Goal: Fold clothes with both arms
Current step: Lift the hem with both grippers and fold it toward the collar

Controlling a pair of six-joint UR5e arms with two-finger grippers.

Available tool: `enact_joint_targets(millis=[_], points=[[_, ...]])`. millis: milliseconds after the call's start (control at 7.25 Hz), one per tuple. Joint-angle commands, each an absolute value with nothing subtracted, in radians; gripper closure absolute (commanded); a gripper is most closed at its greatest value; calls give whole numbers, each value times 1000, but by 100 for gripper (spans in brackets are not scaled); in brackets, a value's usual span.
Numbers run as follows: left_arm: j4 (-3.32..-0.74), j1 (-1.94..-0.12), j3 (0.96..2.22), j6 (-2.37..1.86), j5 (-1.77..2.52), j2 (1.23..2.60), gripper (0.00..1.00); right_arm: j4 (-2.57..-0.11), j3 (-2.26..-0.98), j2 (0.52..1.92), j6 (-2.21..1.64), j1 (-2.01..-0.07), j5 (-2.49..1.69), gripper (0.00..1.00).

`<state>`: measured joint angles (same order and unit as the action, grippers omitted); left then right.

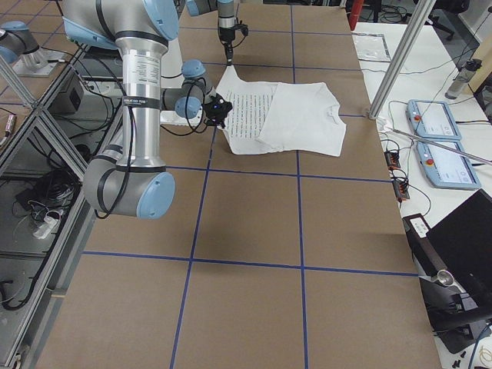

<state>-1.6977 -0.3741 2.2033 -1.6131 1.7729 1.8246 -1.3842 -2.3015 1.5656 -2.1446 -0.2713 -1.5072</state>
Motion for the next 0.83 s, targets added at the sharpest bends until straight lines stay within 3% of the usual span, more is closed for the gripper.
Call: enact_joint_targets(millis=[0, 276, 690], points=[[-1704, -555, 2029, -1446, 1778, 1970, 100, -1562, -2148, 1296, -1938, -528, -1673, 100], [-1765, -677, 1921, -1326, 1779, 2002, 100, -1611, -2013, 1194, -1740, -688, -1733, 100], [-2045, -748, 1600, -1321, 1776, 2103, 100, -1591, -1664, 966, -1665, -793, -1735, 100]])
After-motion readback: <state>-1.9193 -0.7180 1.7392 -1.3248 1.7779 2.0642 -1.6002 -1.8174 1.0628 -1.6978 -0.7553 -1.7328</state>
